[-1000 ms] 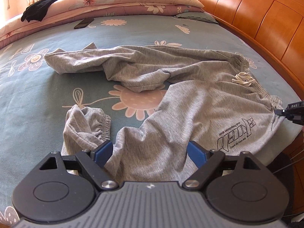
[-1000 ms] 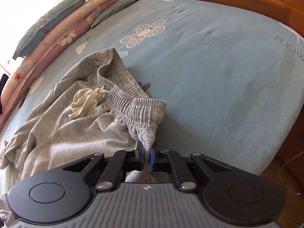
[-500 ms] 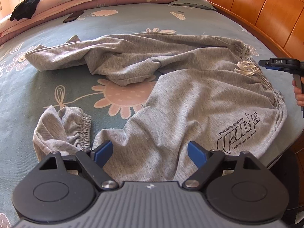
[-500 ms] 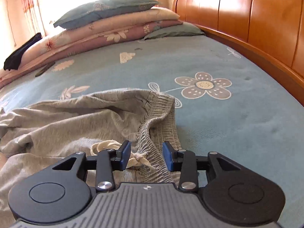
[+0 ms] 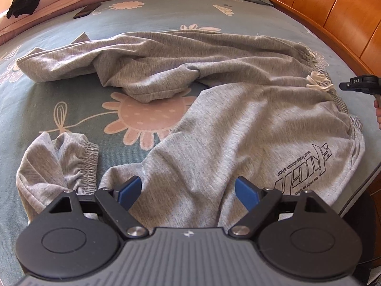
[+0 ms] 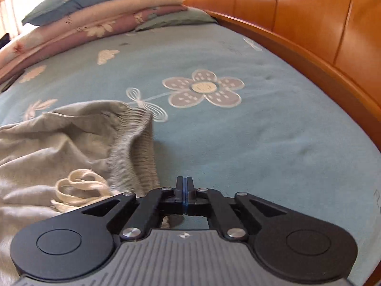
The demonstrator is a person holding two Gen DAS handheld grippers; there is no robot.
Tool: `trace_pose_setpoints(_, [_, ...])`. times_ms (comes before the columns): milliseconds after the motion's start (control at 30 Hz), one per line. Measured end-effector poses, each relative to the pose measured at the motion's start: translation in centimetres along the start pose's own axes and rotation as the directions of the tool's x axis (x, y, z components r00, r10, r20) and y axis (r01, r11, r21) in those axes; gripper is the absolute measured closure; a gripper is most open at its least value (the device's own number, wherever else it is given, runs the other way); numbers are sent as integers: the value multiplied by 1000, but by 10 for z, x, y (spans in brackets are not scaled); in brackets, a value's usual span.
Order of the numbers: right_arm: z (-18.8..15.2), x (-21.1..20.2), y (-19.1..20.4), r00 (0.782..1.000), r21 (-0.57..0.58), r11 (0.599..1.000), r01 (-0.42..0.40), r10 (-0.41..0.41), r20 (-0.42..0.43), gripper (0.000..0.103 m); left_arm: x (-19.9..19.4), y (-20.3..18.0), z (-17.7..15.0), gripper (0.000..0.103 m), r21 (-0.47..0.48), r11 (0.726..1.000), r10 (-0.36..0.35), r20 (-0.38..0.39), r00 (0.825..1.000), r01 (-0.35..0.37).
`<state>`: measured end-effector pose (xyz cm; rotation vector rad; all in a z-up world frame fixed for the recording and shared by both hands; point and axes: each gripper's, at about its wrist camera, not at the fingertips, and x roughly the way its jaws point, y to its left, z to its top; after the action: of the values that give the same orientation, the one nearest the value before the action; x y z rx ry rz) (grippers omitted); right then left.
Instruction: Fold clothes
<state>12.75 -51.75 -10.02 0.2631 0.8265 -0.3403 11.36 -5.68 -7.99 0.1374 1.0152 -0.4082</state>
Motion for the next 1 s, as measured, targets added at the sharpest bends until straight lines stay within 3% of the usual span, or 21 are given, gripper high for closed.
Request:
trace_pose_setpoints(67, [-3, -1, -14, 995, 74, 993, -90, 92, -23, 100, -1, -4, 0, 17, 15, 1000, -2, 7, 1000, 1])
trace_pose_setpoints(100, [-6, -8, -12, 991, 59, 989, -135, 135, 5, 93, -1, -4, -1, 17, 17, 1000, -1, 8, 1000, 1])
trace_pose_setpoints(133, [-9, -16, -10, 984, 42, 983, -179, 178, 33, 75, -1, -5, -1, 17, 19, 1000, -1, 9, 1000, 1])
trace_pose_setpoints(200, [-12, -18, 0, 977, -17, 979, -203, 204, 55, 51, 0, -4, -2, 17, 9, 1000, 2, 4, 1000, -2])
trace_pose_setpoints(367, [-17, -3, 13, 975, -98, 971, -218, 222, 24, 52, 1, -3, -4, 17, 11, 1000, 0, -2, 1000, 0])
trace_pose_setpoints(467, [-22, -2, 25, 981, -188, 964, -190, 195, 9, 72, 4, -1, -2, 17, 12, 1000, -7, -1, 1000, 7])
trace_pose_setpoints(533, [-20, -3, 25, 989, -203, 968, -150, 150, -14, 101, 9, 2, 3, 17, 11, 1000, -20, -4, 1000, 20])
trace_pose_setpoints(567, [-18, -3, 23, 990, -189, 972, -139, 135, -34, 103, 11, 3, 6, 17, 11, 1000, -28, -5, 1000, 28])
trace_pose_setpoints(700, [-12, -8, 7, 981, -124, 978, -169, 156, -112, 100, 21, 7, 17, 17, 7, 998, -67, -16, 998, 67])
trace_pose_setpoints(800, [-12, -5, -6, 966, -40, 973, -226, 219, -136, 64, 25, 10, 23, 17, 1, 995, -95, -15, 995, 95])
trace_pose_setpoints(900, [-21, 2, -3, 960, -49, 968, -247, 237, -150, 63, 24, 10, 21, 17, 2, 995, -96, 26, 995, 96])
trace_pose_setpoints(1000, [-33, -9, -3, 960, -77, 959, -272, 266, -85, 63, 16, 6, 12, 17, 11, 999, -50, 59, 997, 49])
